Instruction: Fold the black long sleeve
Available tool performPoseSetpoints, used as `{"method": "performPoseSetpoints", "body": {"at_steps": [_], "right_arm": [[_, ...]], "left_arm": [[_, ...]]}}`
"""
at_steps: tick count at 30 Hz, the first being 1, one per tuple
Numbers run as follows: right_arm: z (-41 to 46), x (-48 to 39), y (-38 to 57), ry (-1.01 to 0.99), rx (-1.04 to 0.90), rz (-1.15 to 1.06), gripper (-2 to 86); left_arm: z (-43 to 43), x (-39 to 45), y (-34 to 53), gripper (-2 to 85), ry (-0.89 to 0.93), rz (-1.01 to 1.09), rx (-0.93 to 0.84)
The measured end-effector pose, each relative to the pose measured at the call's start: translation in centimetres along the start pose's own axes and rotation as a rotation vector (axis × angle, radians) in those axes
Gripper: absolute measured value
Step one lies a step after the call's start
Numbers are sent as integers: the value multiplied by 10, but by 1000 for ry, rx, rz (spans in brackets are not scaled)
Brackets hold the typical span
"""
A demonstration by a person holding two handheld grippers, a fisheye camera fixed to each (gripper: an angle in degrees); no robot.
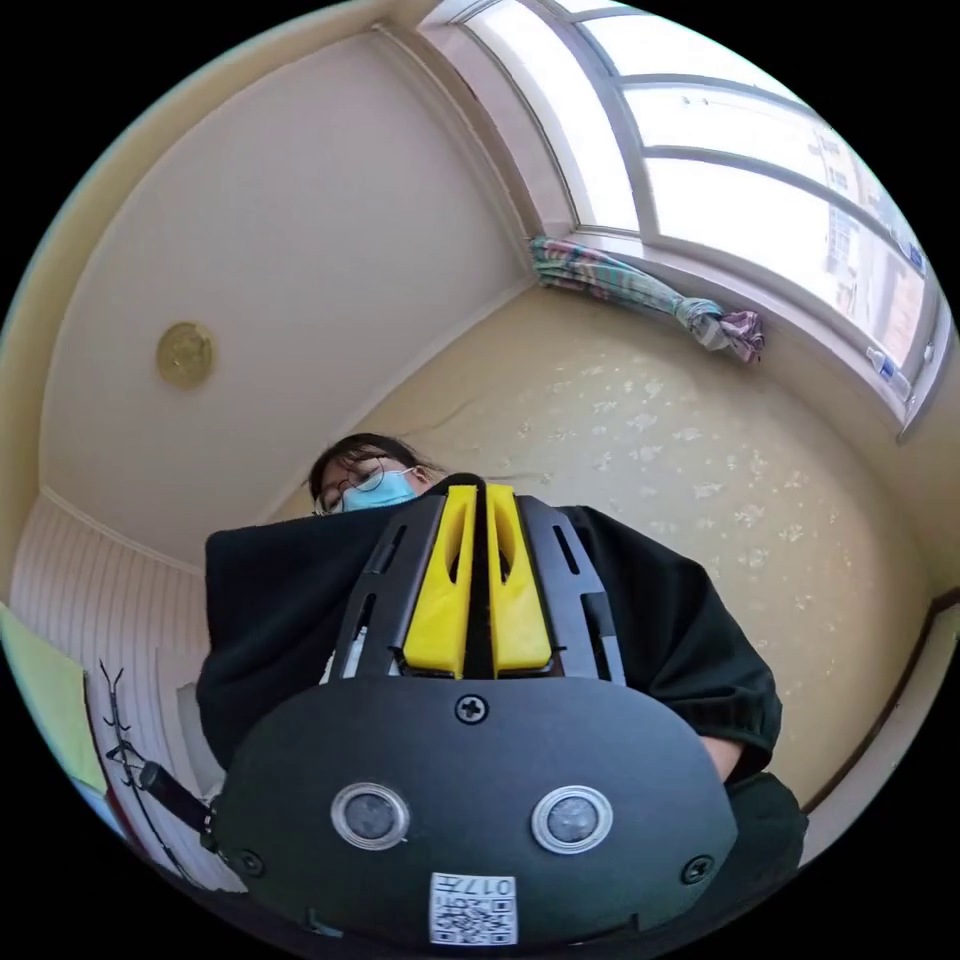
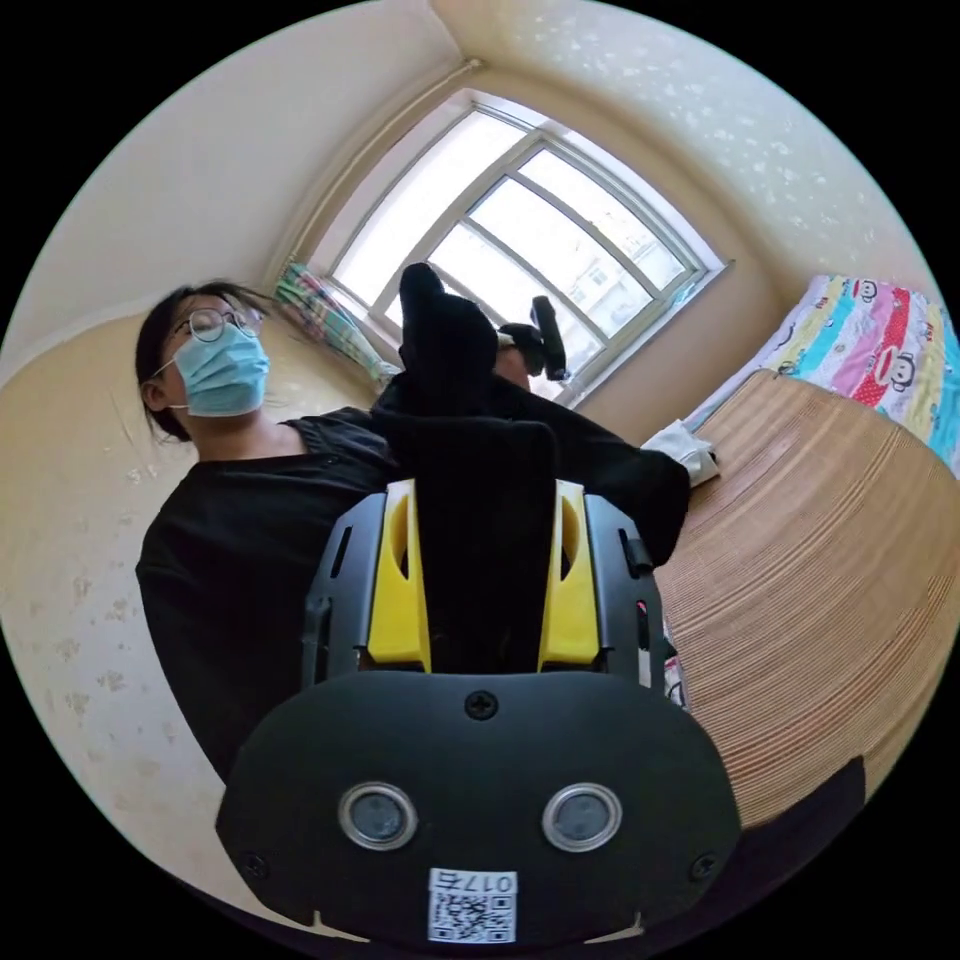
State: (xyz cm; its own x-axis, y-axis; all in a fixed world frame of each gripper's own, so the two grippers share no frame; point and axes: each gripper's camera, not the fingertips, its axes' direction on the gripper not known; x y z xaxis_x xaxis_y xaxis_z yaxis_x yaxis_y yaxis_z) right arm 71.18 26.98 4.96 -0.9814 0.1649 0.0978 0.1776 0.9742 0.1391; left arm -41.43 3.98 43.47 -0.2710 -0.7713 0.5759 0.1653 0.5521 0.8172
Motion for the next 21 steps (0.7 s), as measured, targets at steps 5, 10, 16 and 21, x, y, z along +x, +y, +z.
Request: {"method": "performPoseSetpoints", "body": {"at_steps": [5, 10, 16, 21], "right_arm": [[-32, -37, 61, 362, 130, 143, 181], [1, -64, 45, 398, 118, -4, 182], [93, -23, 0, 185, -80, -93, 98], [84, -7, -3, 243, 74, -20, 42]], "left_arm": [[24, -6, 14, -6, 31, -8, -63], [29, -33, 53, -5, 57, -64, -55], [14, -73, 109, -5, 51, -166, -32], [-9, -75, 123, -5, -117, -279, -164]]}}
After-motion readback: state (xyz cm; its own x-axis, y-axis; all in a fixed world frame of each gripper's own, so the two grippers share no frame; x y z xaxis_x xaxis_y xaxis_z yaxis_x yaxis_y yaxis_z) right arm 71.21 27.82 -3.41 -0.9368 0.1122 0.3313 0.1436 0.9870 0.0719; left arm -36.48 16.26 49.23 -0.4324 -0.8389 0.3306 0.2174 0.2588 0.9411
